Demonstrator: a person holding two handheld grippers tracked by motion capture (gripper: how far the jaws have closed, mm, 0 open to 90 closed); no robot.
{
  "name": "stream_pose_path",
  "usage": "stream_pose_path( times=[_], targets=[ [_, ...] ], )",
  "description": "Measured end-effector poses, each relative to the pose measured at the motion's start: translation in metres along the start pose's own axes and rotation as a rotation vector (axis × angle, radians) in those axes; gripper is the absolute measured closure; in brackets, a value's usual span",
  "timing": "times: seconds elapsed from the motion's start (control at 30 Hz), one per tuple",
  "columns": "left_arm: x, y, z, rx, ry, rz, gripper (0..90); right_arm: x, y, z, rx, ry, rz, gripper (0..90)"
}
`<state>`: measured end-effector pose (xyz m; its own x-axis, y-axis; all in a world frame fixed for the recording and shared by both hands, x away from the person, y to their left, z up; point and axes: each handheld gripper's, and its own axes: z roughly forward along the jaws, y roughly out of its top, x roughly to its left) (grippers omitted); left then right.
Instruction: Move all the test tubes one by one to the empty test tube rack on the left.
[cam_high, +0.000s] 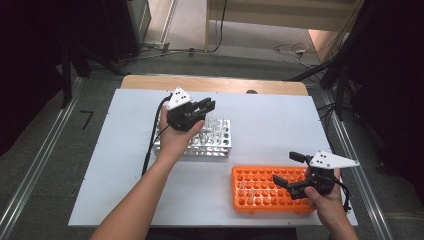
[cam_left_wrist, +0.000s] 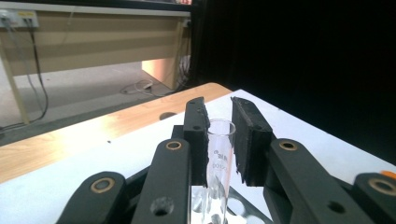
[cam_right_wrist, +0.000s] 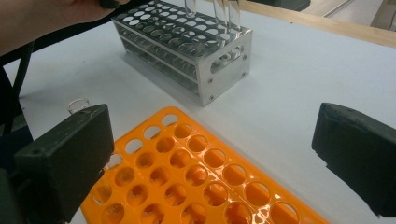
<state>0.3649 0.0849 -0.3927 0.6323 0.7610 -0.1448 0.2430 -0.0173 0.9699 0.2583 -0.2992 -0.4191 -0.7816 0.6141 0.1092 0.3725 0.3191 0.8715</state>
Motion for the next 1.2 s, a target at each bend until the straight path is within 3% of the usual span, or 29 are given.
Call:
stream_pose_path(
  times=[0.53,1.2],
  targets=[
    [0.012,-0.005,0.021,0.005,0.037,-0.022,76.1,-0.001,0.000,-0.001,-0.005,0.000,-0.002,0.0],
    [0.012,-0.014,0.033,0.090,0.066,-0.031,75.9,-0.002,0.000,-0.004,-0.014,0.000,-0.002,0.0]
  ],
)
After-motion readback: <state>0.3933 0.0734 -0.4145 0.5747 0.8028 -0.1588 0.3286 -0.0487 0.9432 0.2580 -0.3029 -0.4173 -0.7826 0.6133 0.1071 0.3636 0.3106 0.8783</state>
